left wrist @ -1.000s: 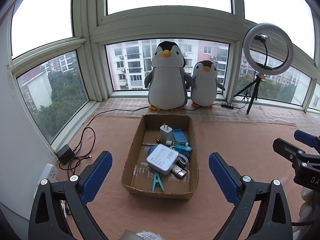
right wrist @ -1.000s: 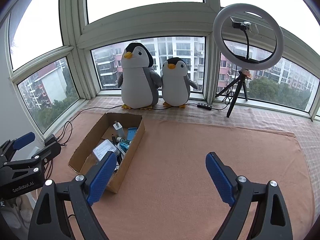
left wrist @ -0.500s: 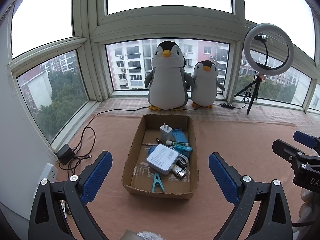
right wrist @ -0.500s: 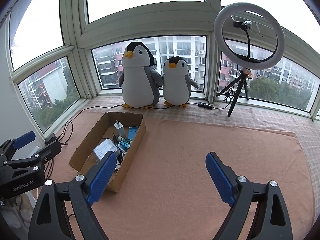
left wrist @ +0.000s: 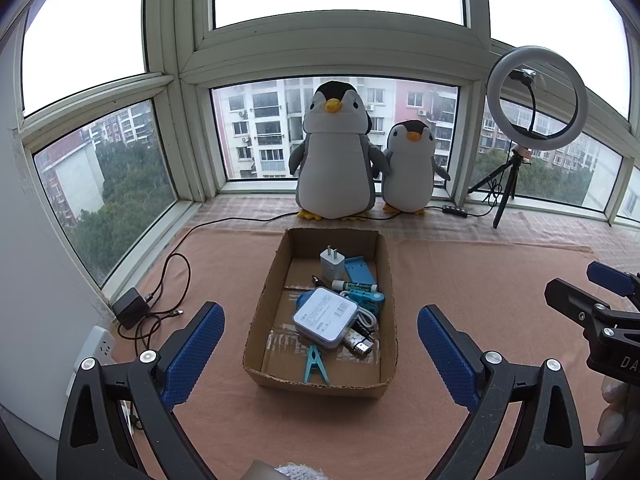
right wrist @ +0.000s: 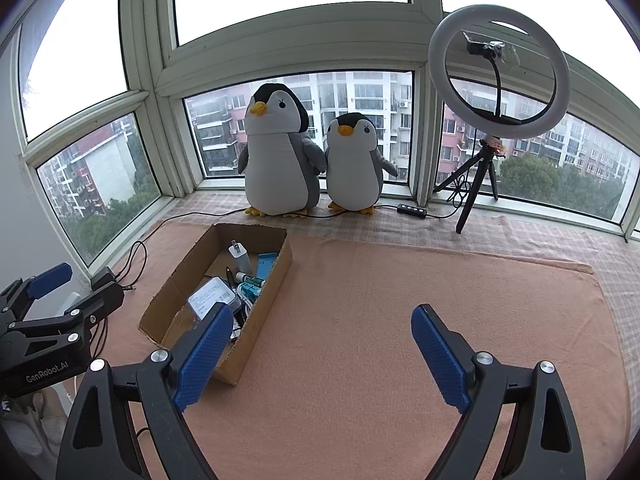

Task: Organize rigid objects

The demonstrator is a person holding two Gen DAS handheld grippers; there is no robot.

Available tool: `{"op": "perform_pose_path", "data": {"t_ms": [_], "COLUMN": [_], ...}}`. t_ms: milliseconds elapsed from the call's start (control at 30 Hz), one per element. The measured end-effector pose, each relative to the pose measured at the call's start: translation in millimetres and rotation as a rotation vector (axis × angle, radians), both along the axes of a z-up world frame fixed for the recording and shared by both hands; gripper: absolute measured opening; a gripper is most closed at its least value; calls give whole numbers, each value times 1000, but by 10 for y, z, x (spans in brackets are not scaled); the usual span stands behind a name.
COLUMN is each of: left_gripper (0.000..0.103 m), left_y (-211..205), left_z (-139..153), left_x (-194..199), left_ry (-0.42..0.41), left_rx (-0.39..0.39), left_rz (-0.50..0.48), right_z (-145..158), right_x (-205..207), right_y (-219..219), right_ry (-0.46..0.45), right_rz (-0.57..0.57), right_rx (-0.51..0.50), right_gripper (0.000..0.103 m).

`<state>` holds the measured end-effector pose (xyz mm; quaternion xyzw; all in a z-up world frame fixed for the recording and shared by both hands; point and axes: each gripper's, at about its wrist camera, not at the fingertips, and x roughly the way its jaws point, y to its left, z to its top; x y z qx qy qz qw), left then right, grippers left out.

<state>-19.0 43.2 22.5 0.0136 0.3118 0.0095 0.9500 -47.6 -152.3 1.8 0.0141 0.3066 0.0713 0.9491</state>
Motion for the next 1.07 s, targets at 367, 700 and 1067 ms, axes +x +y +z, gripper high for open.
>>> {"op": "perform_pose_path", "data": {"t_ms": [367,700,1067], "left_gripper": [99,99,99], "left_y": [2,-1,1], "left_z": [-2,-35,-53], "left_x": [2,20,44], "left_ry": [1,6,13], "left_rx": [0,0,-2], "left_rz": [0,2,7], "right_z": [-15,-37,-50], "right_x": [3,17,23], "right_y": [17,20,6], "right_ry": [5,13,20], "right_rz": [0,4,4], "right_rx": [0,0,0], "right_gripper": [88,88,88]}}
